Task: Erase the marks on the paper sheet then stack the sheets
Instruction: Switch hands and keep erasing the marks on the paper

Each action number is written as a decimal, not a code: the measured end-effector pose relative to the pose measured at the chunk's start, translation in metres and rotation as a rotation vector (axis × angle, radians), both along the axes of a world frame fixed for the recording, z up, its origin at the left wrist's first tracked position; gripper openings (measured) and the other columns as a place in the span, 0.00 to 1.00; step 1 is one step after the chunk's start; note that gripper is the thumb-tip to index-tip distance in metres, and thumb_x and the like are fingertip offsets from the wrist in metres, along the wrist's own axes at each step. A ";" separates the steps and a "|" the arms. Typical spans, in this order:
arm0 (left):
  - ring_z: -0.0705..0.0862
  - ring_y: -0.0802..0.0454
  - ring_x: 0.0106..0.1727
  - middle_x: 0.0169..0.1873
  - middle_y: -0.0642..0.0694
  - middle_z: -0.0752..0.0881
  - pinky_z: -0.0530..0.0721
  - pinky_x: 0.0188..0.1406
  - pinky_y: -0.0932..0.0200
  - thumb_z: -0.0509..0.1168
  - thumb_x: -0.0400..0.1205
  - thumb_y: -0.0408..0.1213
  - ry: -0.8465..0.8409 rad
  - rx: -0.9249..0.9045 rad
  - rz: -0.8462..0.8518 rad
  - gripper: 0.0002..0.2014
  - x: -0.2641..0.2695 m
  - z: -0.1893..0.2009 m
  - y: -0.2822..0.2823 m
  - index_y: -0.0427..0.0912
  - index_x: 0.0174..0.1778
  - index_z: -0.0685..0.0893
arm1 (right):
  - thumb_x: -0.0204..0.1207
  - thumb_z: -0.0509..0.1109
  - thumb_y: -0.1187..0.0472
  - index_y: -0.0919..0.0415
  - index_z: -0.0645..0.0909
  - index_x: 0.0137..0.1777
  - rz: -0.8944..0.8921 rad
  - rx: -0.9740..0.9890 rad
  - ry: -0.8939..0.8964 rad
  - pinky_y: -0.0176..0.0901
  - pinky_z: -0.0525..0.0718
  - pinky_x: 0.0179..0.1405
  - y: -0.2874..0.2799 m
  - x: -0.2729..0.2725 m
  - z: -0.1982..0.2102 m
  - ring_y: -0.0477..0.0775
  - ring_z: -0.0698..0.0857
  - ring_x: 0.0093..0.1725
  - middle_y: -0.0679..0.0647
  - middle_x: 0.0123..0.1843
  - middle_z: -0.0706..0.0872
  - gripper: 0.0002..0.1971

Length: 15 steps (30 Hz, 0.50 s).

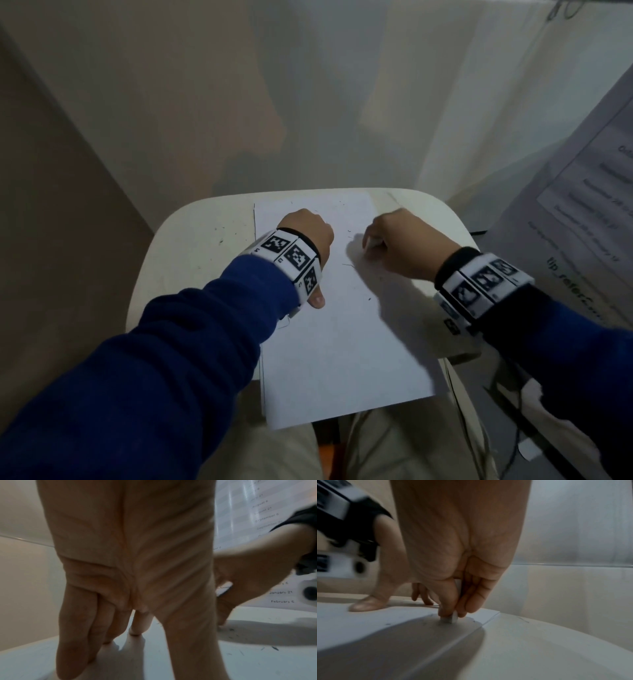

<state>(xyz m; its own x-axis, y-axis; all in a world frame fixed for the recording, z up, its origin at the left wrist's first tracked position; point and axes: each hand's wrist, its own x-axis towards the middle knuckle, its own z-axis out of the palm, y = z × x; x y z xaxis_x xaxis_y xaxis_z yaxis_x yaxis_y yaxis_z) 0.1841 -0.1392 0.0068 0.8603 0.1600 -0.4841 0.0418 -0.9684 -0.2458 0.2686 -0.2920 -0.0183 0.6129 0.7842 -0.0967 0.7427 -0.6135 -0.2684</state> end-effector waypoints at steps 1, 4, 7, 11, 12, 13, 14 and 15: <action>0.80 0.47 0.52 0.56 0.44 0.84 0.80 0.44 0.56 0.80 0.63 0.66 0.001 -0.001 -0.001 0.52 0.000 0.000 0.000 0.39 0.77 0.73 | 0.70 0.70 0.64 0.53 0.89 0.40 0.016 -0.003 -0.002 0.52 0.87 0.46 -0.007 -0.005 -0.001 0.55 0.87 0.42 0.50 0.41 0.89 0.07; 0.83 0.47 0.60 0.59 0.45 0.85 0.81 0.48 0.56 0.79 0.63 0.67 -0.006 0.009 -0.021 0.55 0.001 -0.002 0.001 0.38 0.80 0.71 | 0.69 0.71 0.67 0.53 0.89 0.39 0.086 -0.027 0.040 0.46 0.85 0.44 -0.032 -0.021 0.000 0.47 0.85 0.41 0.44 0.39 0.87 0.08; 0.83 0.47 0.61 0.60 0.45 0.85 0.81 0.48 0.56 0.79 0.64 0.67 -0.004 0.008 -0.023 0.55 0.001 -0.001 0.001 0.38 0.81 0.70 | 0.68 0.74 0.69 0.52 0.90 0.40 0.125 -0.111 0.119 0.34 0.84 0.42 -0.033 -0.017 0.011 0.38 0.85 0.39 0.40 0.36 0.89 0.10; 0.79 0.48 0.48 0.50 0.46 0.83 0.80 0.42 0.57 0.81 0.64 0.64 -0.001 -0.007 0.006 0.50 0.000 0.001 -0.001 0.39 0.76 0.74 | 0.72 0.72 0.66 0.54 0.90 0.43 0.033 0.005 -0.037 0.27 0.74 0.38 0.004 0.008 0.014 0.48 0.86 0.44 0.47 0.42 0.90 0.08; 0.78 0.48 0.47 0.49 0.46 0.83 0.79 0.42 0.57 0.81 0.64 0.64 -0.003 -0.006 0.011 0.49 0.000 0.002 -0.002 0.39 0.75 0.75 | 0.74 0.71 0.65 0.55 0.90 0.45 0.008 0.031 -0.059 0.31 0.75 0.42 0.013 0.013 0.011 0.51 0.85 0.47 0.49 0.45 0.90 0.07; 0.78 0.48 0.47 0.50 0.45 0.83 0.79 0.41 0.56 0.81 0.64 0.64 -0.003 -0.004 0.015 0.49 0.000 0.002 -0.002 0.39 0.75 0.75 | 0.75 0.70 0.64 0.56 0.90 0.47 -0.008 0.037 -0.050 0.37 0.79 0.47 0.020 0.015 0.008 0.54 0.86 0.50 0.51 0.47 0.91 0.08; 0.78 0.48 0.47 0.51 0.45 0.84 0.78 0.41 0.56 0.81 0.64 0.64 -0.003 -0.003 0.016 0.49 -0.001 0.002 -0.002 0.40 0.75 0.75 | 0.75 0.69 0.65 0.56 0.90 0.47 -0.015 0.031 -0.028 0.44 0.82 0.51 0.023 0.014 0.005 0.56 0.86 0.51 0.53 0.48 0.91 0.08; 0.78 0.48 0.47 0.53 0.45 0.85 0.78 0.41 0.56 0.81 0.64 0.64 -0.002 -0.004 0.017 0.49 -0.001 0.002 -0.001 0.40 0.75 0.75 | 0.74 0.69 0.65 0.57 0.90 0.46 -0.018 0.023 -0.008 0.47 0.84 0.52 0.022 0.011 0.003 0.58 0.87 0.50 0.54 0.47 0.91 0.09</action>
